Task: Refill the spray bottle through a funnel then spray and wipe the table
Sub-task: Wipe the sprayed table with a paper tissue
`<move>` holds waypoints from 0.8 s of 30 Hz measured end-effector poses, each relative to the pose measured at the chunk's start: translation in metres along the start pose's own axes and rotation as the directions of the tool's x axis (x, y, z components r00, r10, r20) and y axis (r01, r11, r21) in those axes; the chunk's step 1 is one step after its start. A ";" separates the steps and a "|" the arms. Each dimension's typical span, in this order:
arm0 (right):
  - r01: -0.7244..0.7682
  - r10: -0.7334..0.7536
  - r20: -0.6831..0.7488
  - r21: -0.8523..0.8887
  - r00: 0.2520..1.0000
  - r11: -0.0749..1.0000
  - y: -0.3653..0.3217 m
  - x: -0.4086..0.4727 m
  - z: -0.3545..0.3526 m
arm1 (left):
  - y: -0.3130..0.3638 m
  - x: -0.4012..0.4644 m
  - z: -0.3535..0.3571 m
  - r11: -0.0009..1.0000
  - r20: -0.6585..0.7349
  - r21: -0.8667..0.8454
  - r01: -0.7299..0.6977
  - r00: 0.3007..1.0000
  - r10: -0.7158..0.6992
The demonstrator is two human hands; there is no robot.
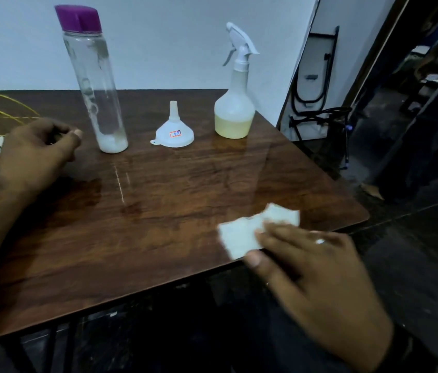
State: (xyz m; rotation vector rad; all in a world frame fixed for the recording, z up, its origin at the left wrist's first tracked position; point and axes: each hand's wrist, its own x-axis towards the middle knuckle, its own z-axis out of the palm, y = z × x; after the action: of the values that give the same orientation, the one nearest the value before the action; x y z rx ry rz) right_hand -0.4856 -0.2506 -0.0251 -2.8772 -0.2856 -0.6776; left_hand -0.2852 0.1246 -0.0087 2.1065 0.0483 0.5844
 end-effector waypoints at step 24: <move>0.019 -0.043 0.448 0.059 0.893 0.998 -0.066 0.108 0.036 | 0.010 0.001 0.002 0.999 -0.005 0.040 -0.030 1.000 0.030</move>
State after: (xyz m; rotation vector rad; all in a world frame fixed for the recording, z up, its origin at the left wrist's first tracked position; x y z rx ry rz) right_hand -0.3902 -0.1631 0.0006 -2.9472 -0.4010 0.0081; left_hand -0.2853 0.1178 -0.0015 2.1471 0.0315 0.6119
